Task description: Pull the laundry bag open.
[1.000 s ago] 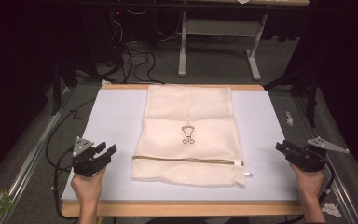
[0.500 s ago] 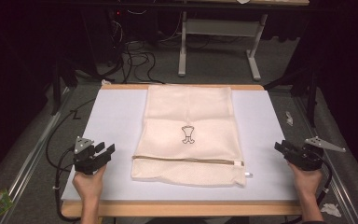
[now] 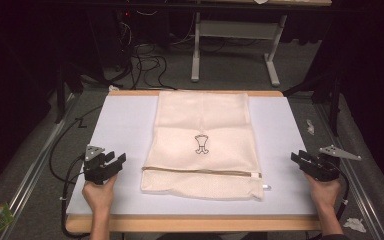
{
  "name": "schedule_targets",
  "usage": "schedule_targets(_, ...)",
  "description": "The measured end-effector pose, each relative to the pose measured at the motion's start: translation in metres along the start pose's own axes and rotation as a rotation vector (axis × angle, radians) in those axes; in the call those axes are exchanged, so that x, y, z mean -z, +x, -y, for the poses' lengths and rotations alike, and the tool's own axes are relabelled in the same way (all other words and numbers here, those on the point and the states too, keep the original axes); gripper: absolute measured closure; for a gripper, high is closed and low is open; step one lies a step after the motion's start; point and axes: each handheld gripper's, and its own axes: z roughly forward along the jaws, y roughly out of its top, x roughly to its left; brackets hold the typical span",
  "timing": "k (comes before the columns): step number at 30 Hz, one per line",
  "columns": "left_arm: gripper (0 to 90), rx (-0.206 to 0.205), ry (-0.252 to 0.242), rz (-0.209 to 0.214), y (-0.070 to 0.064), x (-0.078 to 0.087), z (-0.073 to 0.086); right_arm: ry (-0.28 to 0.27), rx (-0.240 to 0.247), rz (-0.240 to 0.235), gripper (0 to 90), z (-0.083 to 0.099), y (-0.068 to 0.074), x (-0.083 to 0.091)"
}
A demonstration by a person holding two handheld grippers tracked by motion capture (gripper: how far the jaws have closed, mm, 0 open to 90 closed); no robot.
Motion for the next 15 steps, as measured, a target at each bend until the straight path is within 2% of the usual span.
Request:
schedule_targets(11, 50.0, 0.013, 0.007, 0.005, 0.0, -0.014, 0.002, 0.016, 0.002, 0.005, 59.3, 0.0, 0.004, -0.012)
schedule_targets(15, 50.0, 0.009, 0.015, -0.004, -0.001, -0.019, 0.003, 0.015, -0.016, 0.006, 59.3, 0.001, 0.004, -0.016)
